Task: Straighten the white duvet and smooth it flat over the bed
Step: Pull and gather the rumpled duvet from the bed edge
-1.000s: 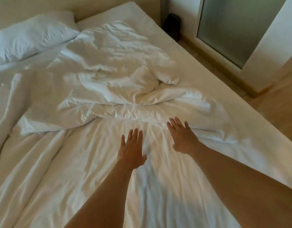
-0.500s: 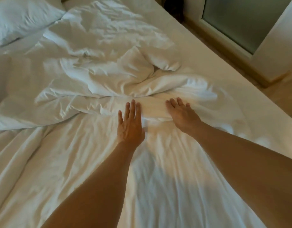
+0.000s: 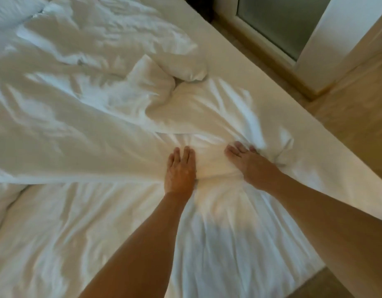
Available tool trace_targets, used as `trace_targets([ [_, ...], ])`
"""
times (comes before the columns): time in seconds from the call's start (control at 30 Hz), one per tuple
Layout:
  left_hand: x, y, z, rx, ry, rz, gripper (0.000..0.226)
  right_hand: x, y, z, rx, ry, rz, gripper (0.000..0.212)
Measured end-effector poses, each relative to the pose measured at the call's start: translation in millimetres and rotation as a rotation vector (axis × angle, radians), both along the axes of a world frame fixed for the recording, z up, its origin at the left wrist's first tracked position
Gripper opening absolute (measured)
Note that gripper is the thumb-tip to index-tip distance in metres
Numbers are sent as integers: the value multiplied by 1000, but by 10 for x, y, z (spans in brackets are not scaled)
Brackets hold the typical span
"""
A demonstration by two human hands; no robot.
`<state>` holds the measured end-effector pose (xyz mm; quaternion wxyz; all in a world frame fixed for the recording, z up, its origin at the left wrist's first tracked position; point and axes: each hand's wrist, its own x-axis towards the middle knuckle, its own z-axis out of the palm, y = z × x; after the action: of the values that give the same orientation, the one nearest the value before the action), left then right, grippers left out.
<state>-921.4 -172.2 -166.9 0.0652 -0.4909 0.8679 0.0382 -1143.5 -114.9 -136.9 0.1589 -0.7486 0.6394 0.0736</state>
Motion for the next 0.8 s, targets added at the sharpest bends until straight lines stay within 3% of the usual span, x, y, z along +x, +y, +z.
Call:
trace_targets([
  [0.13, -209, 725, 74, 59, 206, -127, 70, -417, 617, -46, -16, -26, 25, 84],
  [0.27, 19, 1054, 260, 18, 232, -252, 87, -440, 962, 168, 32, -6, -92, 86],
  [0.37, 714, 959, 427, -75, 100, -104, 99, -95, 925, 233, -73, 99, -117, 90],
  [0.53, 1807, 756, 565, -125, -69, 170, 110, 887, 910, 118, -217, 33, 72, 98],
  [0.63, 1928, 771, 580, -129, -53, 201, 107, 1471, 896, 11, -220, 18, 176, 101],
  [0.8, 2011, 841, 455, -199, 73, 260, 94, 2048, 574, -82, -328, -3, 221, 82],
])
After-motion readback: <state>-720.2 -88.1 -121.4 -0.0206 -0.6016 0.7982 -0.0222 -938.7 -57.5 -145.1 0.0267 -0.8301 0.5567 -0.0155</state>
